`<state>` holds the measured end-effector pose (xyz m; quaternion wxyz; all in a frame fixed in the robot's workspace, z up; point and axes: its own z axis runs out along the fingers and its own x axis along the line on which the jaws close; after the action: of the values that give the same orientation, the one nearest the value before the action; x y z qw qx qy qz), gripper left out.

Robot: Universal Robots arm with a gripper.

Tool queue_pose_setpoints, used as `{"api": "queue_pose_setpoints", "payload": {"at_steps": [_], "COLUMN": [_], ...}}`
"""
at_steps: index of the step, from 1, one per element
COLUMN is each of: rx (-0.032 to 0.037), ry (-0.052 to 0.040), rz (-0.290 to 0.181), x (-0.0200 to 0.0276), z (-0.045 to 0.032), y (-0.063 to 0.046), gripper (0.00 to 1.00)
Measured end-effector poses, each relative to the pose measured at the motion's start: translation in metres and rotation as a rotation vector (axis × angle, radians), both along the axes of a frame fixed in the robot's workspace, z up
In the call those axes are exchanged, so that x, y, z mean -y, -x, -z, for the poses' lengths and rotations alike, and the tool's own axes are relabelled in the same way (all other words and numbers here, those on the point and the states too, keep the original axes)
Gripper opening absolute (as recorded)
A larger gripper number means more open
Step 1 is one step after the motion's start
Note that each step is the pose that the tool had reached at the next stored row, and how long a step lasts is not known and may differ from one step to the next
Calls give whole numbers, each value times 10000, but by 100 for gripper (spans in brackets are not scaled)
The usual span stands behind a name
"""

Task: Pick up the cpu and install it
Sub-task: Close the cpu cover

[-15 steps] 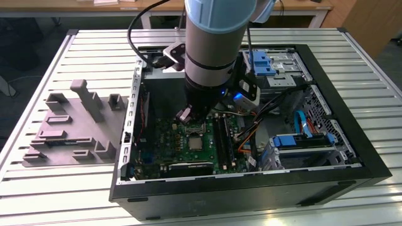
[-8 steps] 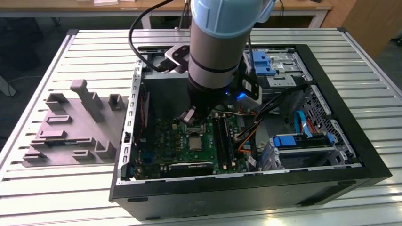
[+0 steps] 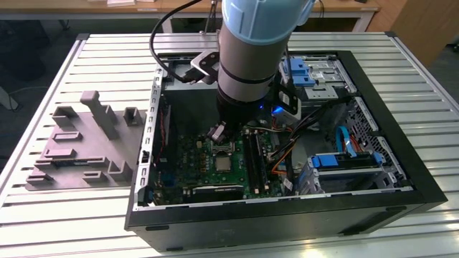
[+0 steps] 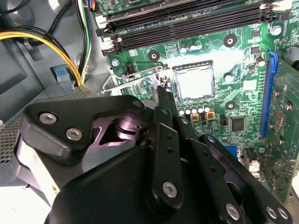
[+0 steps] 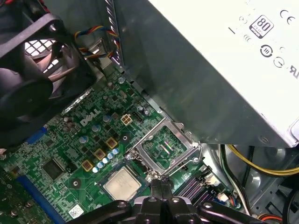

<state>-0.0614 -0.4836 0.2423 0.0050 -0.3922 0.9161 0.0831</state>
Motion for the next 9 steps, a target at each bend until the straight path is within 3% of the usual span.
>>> {"api": "queue_pose_setpoints", "payload": {"at_steps": [3,7,8,9], "rx": [1,1,1,3], "ry": [-6,-33,-58,-149], "rz": [-19,-545,-605,-630], "x": [0,0,1,1], "z": [1,9,12,15], "y": [0,-4,-11,-22], "gripper": [11,11,11,11]}}
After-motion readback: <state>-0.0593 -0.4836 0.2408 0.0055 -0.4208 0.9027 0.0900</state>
